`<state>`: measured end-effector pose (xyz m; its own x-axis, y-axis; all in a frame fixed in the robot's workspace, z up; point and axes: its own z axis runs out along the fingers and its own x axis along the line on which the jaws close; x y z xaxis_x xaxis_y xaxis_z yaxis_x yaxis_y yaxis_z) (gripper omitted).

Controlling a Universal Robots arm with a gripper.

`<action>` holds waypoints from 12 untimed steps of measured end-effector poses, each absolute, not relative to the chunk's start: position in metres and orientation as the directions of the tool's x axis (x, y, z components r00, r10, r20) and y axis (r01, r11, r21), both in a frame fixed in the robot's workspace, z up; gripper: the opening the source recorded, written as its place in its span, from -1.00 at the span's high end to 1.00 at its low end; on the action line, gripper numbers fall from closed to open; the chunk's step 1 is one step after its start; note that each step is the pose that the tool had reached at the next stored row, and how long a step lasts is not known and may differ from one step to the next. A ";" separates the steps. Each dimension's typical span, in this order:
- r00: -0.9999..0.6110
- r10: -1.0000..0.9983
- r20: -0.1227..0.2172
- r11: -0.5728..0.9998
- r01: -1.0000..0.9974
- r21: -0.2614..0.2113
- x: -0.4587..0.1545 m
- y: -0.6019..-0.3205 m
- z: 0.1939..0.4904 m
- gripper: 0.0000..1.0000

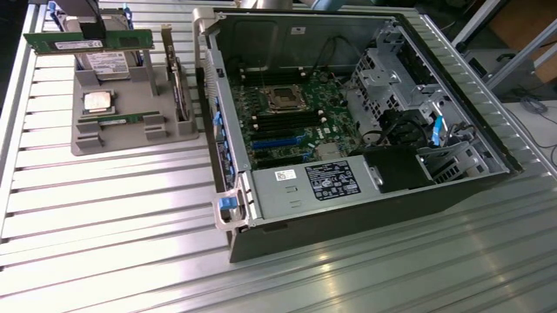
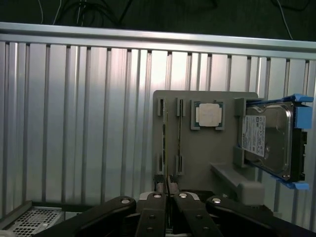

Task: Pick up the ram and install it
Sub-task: 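Pick up the ram and move it above insertion slot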

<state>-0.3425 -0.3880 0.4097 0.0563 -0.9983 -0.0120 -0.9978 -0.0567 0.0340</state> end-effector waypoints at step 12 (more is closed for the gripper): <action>0.056 -0.998 -0.012 -0.057 -0.998 0.034 -0.323 -0.388 0.410 0.76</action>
<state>-0.3228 -0.3880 0.4097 0.0564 -0.9983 -0.0120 -0.9978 -0.0568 0.0339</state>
